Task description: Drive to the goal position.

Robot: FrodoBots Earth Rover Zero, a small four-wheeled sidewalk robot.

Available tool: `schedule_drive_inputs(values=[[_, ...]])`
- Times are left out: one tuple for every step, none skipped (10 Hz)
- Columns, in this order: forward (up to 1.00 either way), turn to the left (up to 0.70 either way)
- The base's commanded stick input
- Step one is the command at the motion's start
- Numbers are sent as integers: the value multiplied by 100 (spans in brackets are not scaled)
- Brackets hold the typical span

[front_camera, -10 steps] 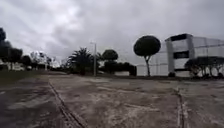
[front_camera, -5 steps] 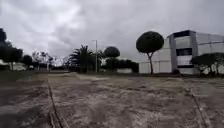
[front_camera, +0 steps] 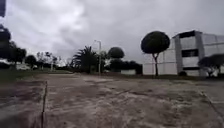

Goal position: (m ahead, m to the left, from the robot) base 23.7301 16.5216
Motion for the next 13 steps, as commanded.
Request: schedule_drive_inputs(values=[[70, 0], [70, 0], [70, 0], [70, 0], [70, 0], [70, 0], [70, 0], [70, 0], [70, 0], [70, 0], [70, 0], [70, 0], [70, 0]])
